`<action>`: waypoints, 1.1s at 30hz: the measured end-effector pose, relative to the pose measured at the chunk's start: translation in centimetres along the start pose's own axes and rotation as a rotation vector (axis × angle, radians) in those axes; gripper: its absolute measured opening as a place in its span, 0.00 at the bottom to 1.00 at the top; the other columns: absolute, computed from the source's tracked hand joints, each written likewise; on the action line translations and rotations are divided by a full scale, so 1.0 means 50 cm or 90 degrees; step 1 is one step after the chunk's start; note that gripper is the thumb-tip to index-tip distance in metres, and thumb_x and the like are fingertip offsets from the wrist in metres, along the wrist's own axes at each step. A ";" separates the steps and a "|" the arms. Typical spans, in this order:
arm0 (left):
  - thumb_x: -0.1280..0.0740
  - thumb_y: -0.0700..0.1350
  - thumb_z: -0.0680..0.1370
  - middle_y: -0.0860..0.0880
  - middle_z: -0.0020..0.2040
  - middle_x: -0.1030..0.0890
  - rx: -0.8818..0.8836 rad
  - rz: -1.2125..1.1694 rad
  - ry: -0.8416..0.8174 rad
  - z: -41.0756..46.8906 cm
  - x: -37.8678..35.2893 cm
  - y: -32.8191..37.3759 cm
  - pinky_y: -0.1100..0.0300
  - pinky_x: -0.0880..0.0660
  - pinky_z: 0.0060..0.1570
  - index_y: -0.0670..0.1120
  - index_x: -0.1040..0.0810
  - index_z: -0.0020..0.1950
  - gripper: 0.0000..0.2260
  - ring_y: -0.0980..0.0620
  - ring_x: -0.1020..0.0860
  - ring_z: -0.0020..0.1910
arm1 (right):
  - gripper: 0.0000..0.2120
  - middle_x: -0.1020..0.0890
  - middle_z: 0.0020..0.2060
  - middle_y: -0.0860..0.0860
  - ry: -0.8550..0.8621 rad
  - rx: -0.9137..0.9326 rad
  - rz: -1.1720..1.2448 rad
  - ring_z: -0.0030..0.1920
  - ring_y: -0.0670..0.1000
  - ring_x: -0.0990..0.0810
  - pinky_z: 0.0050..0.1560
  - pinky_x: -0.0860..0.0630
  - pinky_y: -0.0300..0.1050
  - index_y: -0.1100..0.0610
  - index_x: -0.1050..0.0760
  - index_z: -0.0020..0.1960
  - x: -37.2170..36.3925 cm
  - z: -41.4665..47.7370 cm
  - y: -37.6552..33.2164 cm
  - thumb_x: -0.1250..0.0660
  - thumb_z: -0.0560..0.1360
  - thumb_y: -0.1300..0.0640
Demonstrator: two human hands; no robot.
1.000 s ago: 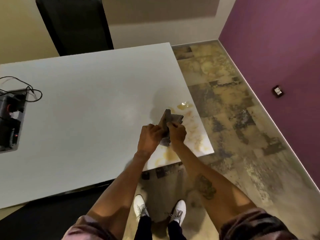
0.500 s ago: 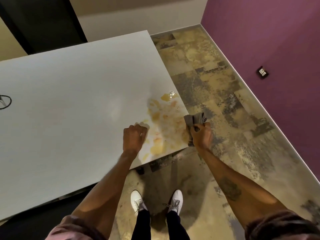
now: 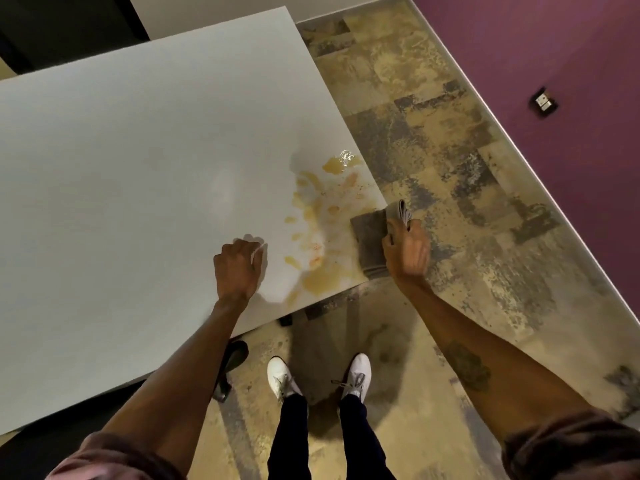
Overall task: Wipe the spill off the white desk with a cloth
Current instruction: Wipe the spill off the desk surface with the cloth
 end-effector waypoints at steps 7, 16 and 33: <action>0.37 0.49 0.82 0.44 0.70 0.24 0.032 -0.084 -0.023 0.023 -0.022 -0.014 0.41 0.28 0.63 0.47 0.23 0.70 0.17 0.38 0.28 0.70 | 0.15 0.30 0.61 0.60 -0.130 0.090 0.049 0.52 0.63 0.23 0.53 0.20 0.54 0.52 0.23 0.64 -0.014 0.028 0.005 0.35 0.77 0.57; 0.48 0.52 0.87 0.45 0.84 0.48 -0.011 -0.053 -0.102 0.059 -0.101 -0.018 0.37 0.52 0.79 0.48 0.47 0.84 0.25 0.38 0.52 0.83 | 0.18 0.27 0.59 0.65 -0.071 0.085 0.036 0.54 0.65 0.25 0.54 0.21 0.60 0.61 0.25 0.66 -0.076 0.023 -0.035 0.37 0.80 0.53; 0.51 0.52 0.88 0.45 0.83 0.43 -0.002 0.032 0.024 0.081 -0.162 -0.019 0.36 0.46 0.78 0.48 0.43 0.83 0.23 0.39 0.45 0.82 | 0.10 0.23 0.53 0.61 0.025 0.023 0.181 0.47 0.50 0.31 0.51 0.24 0.52 0.62 0.19 0.54 -0.116 0.021 0.007 0.34 0.77 0.58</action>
Point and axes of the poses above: each hand's wrist, its own z-axis towards the middle knuckle, its own x-axis out of the back of the hand, y = z × x, the point moved 5 cm from there along z, towards the middle knuckle
